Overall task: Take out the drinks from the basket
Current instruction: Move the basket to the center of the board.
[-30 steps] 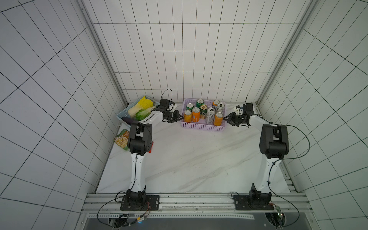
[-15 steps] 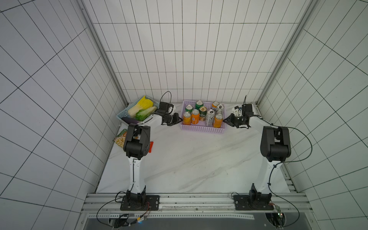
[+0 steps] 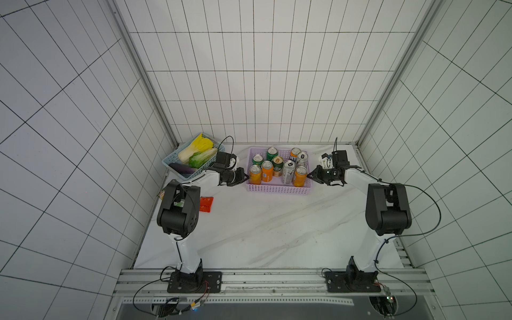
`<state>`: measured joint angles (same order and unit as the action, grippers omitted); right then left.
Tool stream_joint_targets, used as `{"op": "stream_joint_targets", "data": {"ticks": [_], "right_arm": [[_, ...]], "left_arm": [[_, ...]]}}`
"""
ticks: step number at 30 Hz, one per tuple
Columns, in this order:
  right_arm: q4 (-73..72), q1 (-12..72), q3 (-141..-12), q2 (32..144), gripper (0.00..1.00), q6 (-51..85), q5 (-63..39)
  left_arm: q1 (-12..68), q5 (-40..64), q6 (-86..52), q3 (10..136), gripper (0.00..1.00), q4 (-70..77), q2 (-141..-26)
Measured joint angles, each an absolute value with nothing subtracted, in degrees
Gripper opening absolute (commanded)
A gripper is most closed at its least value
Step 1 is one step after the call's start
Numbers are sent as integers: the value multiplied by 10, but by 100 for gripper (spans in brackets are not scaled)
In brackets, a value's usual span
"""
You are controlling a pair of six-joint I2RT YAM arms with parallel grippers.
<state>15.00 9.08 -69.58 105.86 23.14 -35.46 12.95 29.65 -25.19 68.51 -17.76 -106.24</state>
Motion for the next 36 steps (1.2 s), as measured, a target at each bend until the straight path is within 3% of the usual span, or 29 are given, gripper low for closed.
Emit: {"op": "stream_joint_targets", "data": {"ticks": [21,26,31,36], "right_arm": [[148,119,-522,896,15,221,-304],[154,123,-515,886,24,221,-294],[192,126,-514,865,44,212,-291],[240,112,-514,809,56,187,-269]], "left_arm": [[193,210,-309,477,1,-141,-874],[200,204,-318,467,18,-142,-863],[214,202,-323,458,42,-183,-840],[208,174,-319,457,61,-224,-771]]}}
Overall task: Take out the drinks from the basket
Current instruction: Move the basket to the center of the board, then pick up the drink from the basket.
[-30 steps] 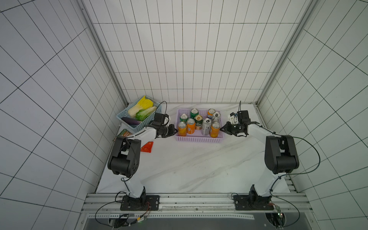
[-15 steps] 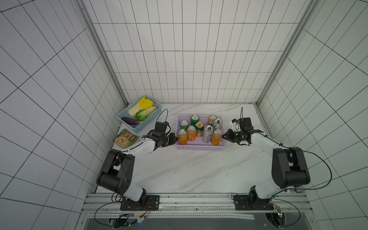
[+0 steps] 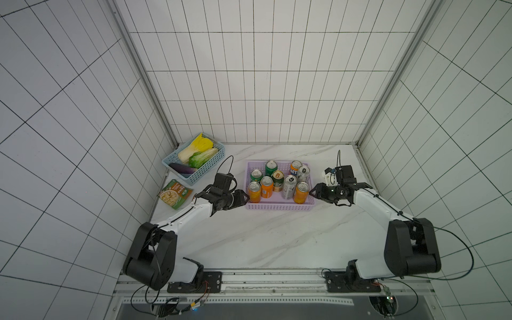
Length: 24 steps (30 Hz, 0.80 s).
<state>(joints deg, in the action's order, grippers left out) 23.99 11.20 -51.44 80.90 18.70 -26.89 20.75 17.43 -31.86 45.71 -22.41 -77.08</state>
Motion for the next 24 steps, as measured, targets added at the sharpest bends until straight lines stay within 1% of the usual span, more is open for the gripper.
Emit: {"op": "stream_joint_targets", "data": {"ticks": [2,4,7,9,10,16,21,24], "right_arm": [[261,102,-515,777,60,174,-254],[283,88,-515,741,67,161,-233],[314,76,-515,684,84,147,-196],[329,74,-515,643,96,139,-171],[334,74,-515,623,100,136,-160],[353,74,-514,530,99,128,-111],[370,74,-514,512,99,124,-90],[376,74,-509,512,99,123,-84]], "left_arm": [[206,162,-313,457,66,-235,-736],[208,152,-303,460,74,-244,-707],[230,128,-278,486,83,-264,-690],[256,104,-257,514,86,-275,-695],[270,91,-246,528,88,-279,-701],[332,11,-186,627,93,-310,-797],[347,-41,-144,705,93,-360,-906],[349,-64,-128,725,92,-382,-945]]}}
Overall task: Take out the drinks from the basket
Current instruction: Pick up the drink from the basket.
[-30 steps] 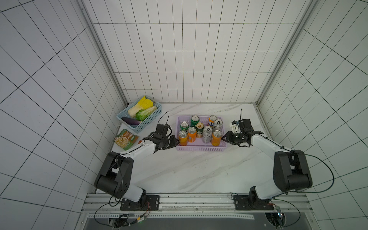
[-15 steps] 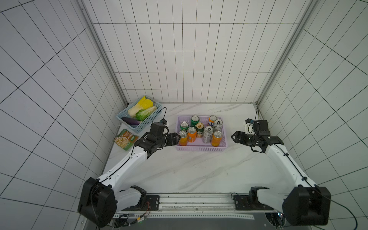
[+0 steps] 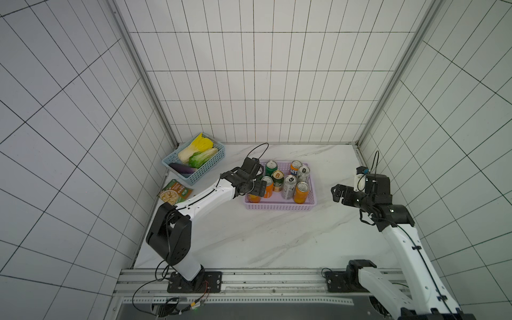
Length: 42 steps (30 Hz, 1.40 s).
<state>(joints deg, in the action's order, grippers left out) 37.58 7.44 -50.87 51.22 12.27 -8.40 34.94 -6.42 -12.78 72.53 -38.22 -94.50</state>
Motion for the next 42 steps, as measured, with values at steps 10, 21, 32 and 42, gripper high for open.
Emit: {"op": "stream_joint_targets", "data": {"ticks": [10,21,32,42], "right_arm": [[382,74,-504,521,99,122,-79],[382,74,-504,527,99,123,-76],[381,74,-504,528,99,123,-77],[380,74,-504,528,99,123,-76]], "left_arm": [[353,-70,-103,745,75,-404,-982],[353,-65,-100,756,73,-406,-1021],[352,-66,-101,760,55,-410,-1023],[353,-61,-101,760,48,-443,-1003]]}}
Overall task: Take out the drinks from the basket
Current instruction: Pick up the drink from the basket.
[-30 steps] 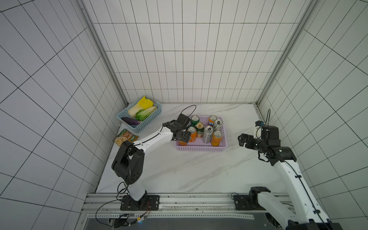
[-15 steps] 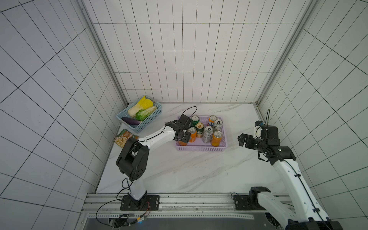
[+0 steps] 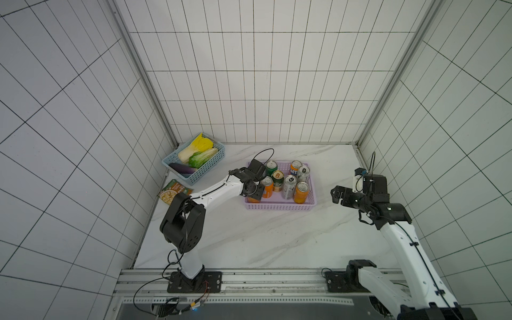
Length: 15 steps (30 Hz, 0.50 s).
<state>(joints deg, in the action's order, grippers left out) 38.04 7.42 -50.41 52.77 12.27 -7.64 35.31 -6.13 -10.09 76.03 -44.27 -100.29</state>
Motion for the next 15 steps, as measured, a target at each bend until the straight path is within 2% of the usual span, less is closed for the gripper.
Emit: {"op": "stream_joint_targets", "data": {"ticks": [15], "right_arm": [[380,74,-504,528,99,124,-76]], "left_arm": [[353,-72,-108,779,43,-508,-868]]}}
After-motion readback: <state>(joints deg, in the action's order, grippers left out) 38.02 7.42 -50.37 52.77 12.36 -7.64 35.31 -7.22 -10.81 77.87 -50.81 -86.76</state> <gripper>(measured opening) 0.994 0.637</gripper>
